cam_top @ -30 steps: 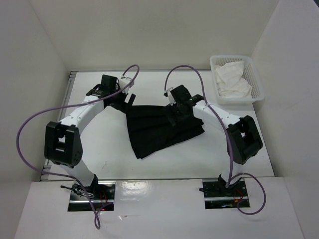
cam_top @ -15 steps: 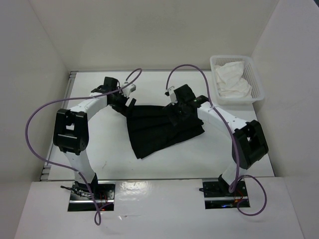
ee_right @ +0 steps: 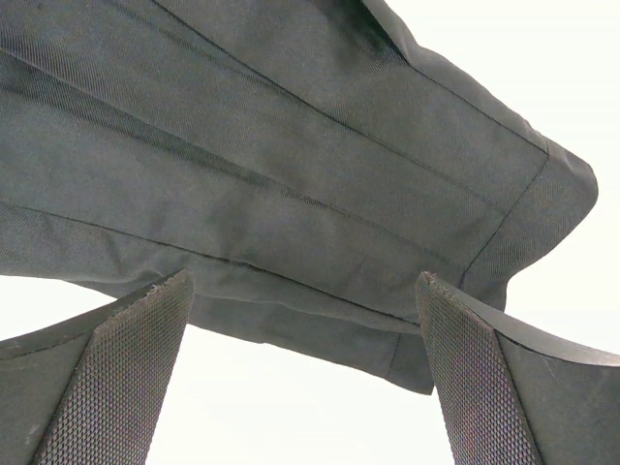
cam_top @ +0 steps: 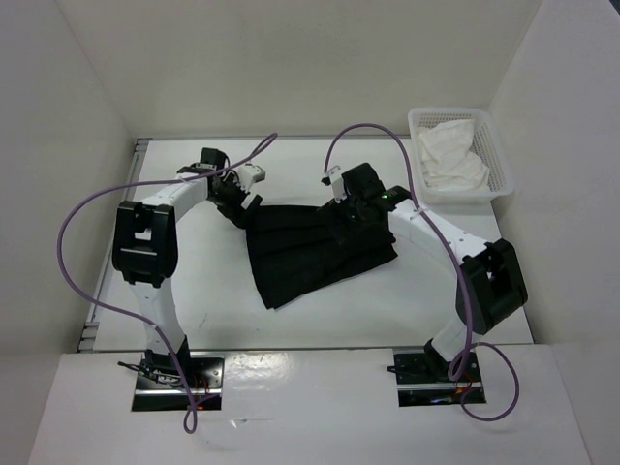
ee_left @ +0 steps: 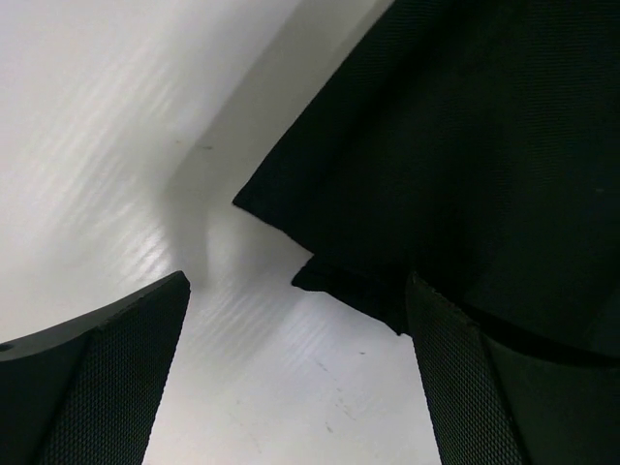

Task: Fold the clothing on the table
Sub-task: Fold the skirt

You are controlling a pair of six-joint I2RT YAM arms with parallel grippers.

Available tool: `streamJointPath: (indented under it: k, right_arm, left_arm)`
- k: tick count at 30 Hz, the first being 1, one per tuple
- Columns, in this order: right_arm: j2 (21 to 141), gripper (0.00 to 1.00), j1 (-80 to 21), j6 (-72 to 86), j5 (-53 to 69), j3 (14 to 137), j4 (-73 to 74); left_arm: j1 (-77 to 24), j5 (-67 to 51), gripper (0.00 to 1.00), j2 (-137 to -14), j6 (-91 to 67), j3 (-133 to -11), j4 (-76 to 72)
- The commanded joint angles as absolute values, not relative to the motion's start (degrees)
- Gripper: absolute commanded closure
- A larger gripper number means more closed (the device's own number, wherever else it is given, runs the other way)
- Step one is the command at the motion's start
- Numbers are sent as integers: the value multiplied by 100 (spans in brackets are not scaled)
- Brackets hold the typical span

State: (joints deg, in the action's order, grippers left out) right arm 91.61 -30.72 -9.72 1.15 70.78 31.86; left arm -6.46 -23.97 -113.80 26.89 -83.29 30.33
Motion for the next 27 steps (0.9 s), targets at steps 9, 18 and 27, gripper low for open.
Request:
streamJointPath:
  k: [9,18,27]
  right_arm:
    - [8938,1,-3032,-1002,185,7066,2936]
    - [8886,1,-3032,-1055,185,7014,2936]
    - [8886,1,-3032,-1055,176,7014,2883]
  left_arm:
    - [-835,-3085,4,-11593,3296,-8446,3533]
    - [-967,-3085,15,-11646,3129,-8446,3252]
    - [-967,-3085,56,-11698,2963,-8341,3094]
